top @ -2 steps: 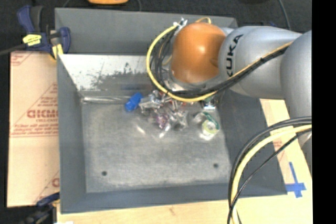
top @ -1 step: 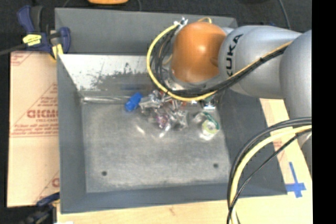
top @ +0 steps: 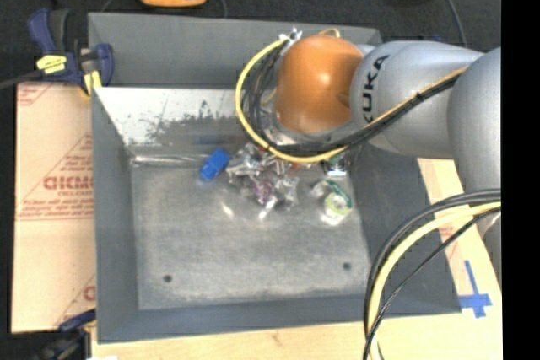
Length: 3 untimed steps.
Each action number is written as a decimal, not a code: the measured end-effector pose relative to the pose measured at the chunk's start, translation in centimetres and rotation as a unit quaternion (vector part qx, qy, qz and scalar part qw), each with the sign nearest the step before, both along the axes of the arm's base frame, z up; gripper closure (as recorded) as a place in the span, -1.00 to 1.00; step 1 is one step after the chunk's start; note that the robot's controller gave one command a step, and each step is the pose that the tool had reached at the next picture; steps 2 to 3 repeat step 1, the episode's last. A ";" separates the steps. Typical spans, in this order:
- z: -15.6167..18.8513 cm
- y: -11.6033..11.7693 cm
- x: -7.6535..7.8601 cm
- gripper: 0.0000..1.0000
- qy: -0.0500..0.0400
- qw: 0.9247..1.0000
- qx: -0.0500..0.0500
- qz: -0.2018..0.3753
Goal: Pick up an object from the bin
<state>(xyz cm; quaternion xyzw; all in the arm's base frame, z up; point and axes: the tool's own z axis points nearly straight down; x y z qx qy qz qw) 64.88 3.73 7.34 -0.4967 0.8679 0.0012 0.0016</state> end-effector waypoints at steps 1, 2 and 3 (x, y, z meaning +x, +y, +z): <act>12.5 0.0 0.2 1.00 -0.005 1.000 -0.001 -0.003; 12.5 0.0 0.2 1.00 -0.005 1.000 -0.001 -0.003; 12.5 0.0 0.2 1.00 -0.005 1.000 -0.001 -0.003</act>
Offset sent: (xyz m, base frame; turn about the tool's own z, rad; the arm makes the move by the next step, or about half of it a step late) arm 0.0001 -0.0001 0.1201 0.0000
